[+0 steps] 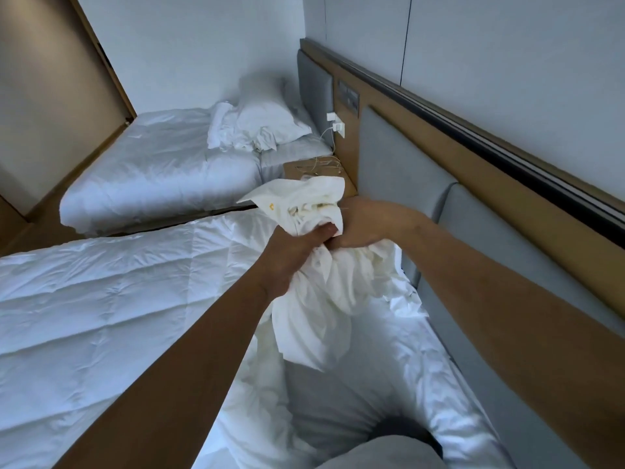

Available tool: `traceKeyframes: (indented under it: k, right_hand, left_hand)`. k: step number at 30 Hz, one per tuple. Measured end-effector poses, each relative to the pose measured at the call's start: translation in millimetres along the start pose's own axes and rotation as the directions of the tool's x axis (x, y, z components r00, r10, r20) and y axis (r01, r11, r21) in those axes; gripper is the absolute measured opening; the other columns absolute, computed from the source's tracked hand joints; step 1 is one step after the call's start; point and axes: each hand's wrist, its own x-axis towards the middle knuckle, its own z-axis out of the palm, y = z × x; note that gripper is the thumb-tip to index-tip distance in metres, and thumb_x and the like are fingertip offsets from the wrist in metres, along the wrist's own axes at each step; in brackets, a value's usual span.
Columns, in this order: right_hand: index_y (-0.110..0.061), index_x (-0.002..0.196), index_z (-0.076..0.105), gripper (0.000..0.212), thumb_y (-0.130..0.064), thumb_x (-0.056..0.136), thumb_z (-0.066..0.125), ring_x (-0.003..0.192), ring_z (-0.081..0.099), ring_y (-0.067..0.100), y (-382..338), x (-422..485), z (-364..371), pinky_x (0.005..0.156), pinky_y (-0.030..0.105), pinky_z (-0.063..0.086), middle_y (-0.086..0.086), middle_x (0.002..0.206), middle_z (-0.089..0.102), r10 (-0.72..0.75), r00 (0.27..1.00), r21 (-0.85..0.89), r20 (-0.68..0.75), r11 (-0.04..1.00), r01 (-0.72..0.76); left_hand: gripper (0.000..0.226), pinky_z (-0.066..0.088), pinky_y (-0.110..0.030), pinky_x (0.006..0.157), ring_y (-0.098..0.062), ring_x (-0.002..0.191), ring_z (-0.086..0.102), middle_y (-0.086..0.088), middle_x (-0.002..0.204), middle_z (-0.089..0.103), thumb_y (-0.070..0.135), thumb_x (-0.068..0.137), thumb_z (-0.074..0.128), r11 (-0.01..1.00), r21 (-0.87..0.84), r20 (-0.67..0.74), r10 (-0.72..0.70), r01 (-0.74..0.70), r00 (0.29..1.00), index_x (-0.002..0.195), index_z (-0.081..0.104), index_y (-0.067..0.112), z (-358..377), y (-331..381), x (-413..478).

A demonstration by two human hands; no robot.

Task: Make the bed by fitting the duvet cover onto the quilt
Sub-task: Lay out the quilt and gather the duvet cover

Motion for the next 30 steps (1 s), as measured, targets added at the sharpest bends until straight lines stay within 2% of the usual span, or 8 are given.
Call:
traceKeyframes:
  k: [6, 9, 13, 14, 16, 18, 26, 30]
  right_hand:
    - [-0.029, 0.133, 0.057, 0.069, -0.072, 0.08, 0.061, 0.106, 0.059, 0.021, 1.2, 9.7, 5.2, 0.076, 0.027, 0.033, 0.0, 0.127, 0.064, 0.17, 0.977, -0.308, -0.125, 0.93, -0.202]
    - [-0.023, 0.137, 0.05, 0.101, -0.089, 0.061, 0.059, 0.119, 0.051, 0.023, 2.3, -3.2, 17.6, 0.09, 0.036, 0.039, 0.004, 0.133, 0.054, 0.322, 0.886, -0.076, -0.335, 0.927, -0.366]
    - [-0.018, 0.083, 0.051, 0.031, -0.044, 0.088, 0.066, 0.073, 0.044, 0.007, -0.5, -40.6, 125.4, 0.072, 0.022, 0.037, -0.007, 0.078, 0.048, 0.528, 0.403, 0.561, -0.747, 0.827, -0.043]
    - [-0.019, 0.076, 0.048, 0.027, -0.035, 0.092, 0.062, 0.066, 0.044, 0.007, -0.2, -48.2, 157.6, 0.068, 0.024, 0.04, -0.009, 0.069, 0.046, 0.709, 0.397, 0.752, -0.583, 0.656, -0.066]
    - [-0.016, 0.078, 0.052, 0.023, -0.024, 0.099, 0.054, 0.06, 0.051, 0.012, 14.3, -53.0, 209.6, 0.061, 0.031, 0.049, -0.005, 0.064, 0.052, 0.906, 0.418, 0.995, 0.064, -0.027, -0.093]
    - [-0.007, 0.095, 0.058, 0.012, -0.017, 0.1, 0.057, 0.072, 0.062, 0.02, 36.2, -47.3, 234.9, 0.064, 0.027, 0.055, 0.006, 0.081, 0.062, 0.708, 0.451, 0.75, 0.544, -0.651, 0.118]
    - [-0.005, 0.151, 0.034, 0.06, -0.031, 0.102, 0.056, 0.13, 0.055, 0.031, 70.7, 15.2, 249.4, 0.106, 0.043, 0.046, 0.016, 0.141, 0.054, 0.386, 0.767, 0.204, 0.513, -0.922, 0.328]
    - [-0.015, 0.14, 0.056, 0.038, -0.026, 0.103, 0.052, 0.113, 0.063, 0.029, 77.3, 31.9, 237.2, 0.082, 0.042, 0.06, 0.009, 0.131, 0.065, 0.446, 0.758, 0.298, 0.475, -0.892, 0.339]
  left_hand:
    - [0.042, 0.056, -0.033, 0.093, -0.017, 0.114, 0.068, -0.002, 0.122, 0.072, 0.01, 0.088, 0.075, 0.997, -0.028, -0.061, 0.064, -0.066, 0.996, 0.127, 0.064, 0.018, 3.6, -6.7, 9.9]
    - [0.045, 0.058, -0.033, 0.091, -0.022, 0.116, 0.067, -0.009, 0.126, 0.07, 0.008, 0.09, 0.073, 0.986, -0.149, -0.205, 0.047, -0.078, 0.978, 0.133, 0.061, 0.008, 5.6, -4.9, 16.3]
    - [0.049, 0.055, -0.044, 0.099, -0.023, 0.113, 0.069, -0.01, 0.123, 0.071, 0.013, 0.085, 0.08, 0.959, -0.264, -0.387, -0.008, -0.102, 0.922, 0.13, 0.064, 0.007, -3.7, 4.0, 23.7]
    - [0.045, 0.055, -0.044, 0.099, -0.023, 0.11, 0.07, -0.009, 0.119, 0.073, 0.014, 0.084, 0.082, 0.961, -0.254, -0.435, -0.01, -0.112, 0.9, 0.126, 0.067, 0.006, -5.9, 5.4, 23.7]
    - [0.04, 0.056, -0.041, 0.098, -0.02, 0.107, 0.071, -0.007, 0.115, 0.074, 0.017, 0.083, 0.083, 0.967, -0.221, -0.489, -0.002, -0.122, 0.872, 0.119, 0.07, 0.007, -6.9, 7.0, 20.3]
    - [0.039, 0.057, -0.038, 0.096, -0.02, 0.107, 0.071, -0.007, 0.115, 0.074, 0.019, 0.084, 0.082, 0.97, -0.206, -0.508, 0.009, -0.132, 0.861, 0.12, 0.07, 0.007, -7.7, 7.4, 14.3]
    - [0.039, 0.059, -0.029, 0.088, -0.016, 0.108, 0.071, -0.006, 0.122, 0.072, 0.017, 0.091, 0.075, 0.972, -0.107, -0.608, 0.104, -0.211, 0.787, 0.128, 0.066, 0.008, -36.7, 20.5, 9.0]
    - [0.042, 0.057, -0.037, 0.096, -0.018, 0.11, 0.07, -0.003, 0.122, 0.072, 0.018, 0.091, 0.075, 0.973, -0.086, -0.607, 0.119, -0.214, 0.785, 0.131, 0.065, 0.013, -38.6, 21.8, 14.9]
